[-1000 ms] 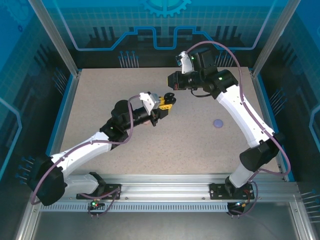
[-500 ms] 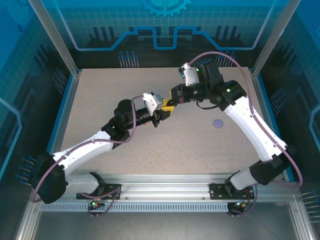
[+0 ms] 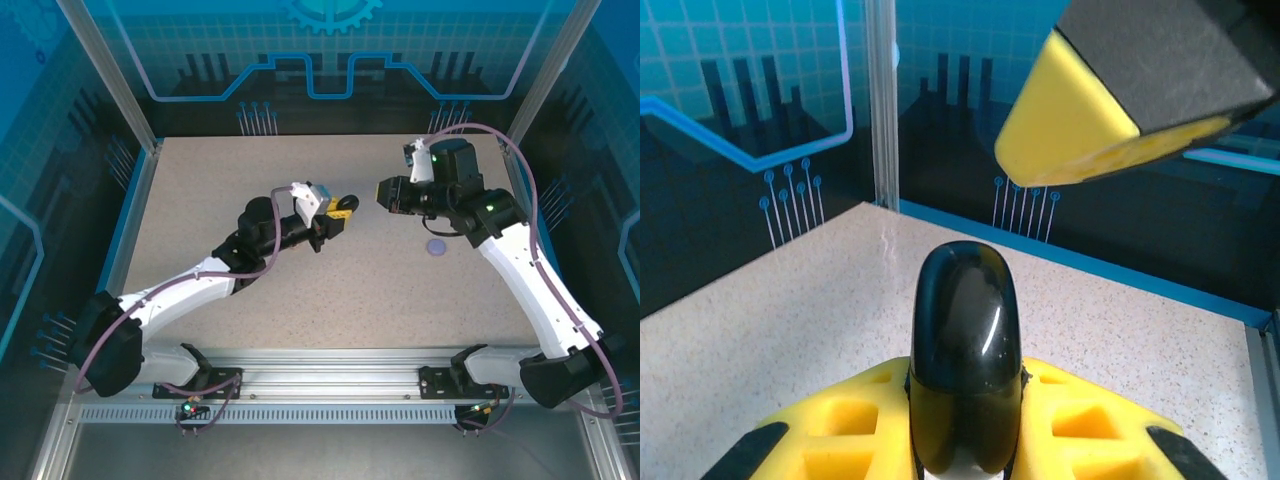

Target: Insert the wireless bluetooth earbuds into the charging case

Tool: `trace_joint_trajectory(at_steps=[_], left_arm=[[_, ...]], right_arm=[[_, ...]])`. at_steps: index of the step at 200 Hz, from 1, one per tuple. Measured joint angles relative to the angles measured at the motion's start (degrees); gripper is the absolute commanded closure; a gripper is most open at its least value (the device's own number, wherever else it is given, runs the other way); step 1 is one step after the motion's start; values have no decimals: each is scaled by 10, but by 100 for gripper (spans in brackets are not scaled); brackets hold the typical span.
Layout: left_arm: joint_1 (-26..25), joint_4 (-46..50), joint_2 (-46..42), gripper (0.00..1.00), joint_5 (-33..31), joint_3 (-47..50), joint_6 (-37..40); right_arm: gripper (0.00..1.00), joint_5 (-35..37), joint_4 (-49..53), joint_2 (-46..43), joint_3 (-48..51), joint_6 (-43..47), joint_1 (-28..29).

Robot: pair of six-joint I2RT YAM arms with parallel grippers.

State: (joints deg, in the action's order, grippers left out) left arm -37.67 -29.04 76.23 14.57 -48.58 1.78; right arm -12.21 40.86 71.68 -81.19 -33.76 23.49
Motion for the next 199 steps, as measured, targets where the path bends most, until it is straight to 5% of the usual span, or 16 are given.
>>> trace_joint_trajectory(at_steps=[38, 63, 127, 199], left_arm=[[0, -4, 40, 100, -17, 35, -77], [0, -3, 77, 100, -28, 57, -127], [0, 15, 187, 100, -50, 47, -229], [0, 85, 346, 100, -54, -92, -296]], right_arm=[[54, 43, -22, -23, 109, 2, -1], [47, 74, -32, -43, 182, 5, -3], [45, 104, -59, -71, 261, 8, -5], [44, 118, -67, -85, 278, 17, -27]])
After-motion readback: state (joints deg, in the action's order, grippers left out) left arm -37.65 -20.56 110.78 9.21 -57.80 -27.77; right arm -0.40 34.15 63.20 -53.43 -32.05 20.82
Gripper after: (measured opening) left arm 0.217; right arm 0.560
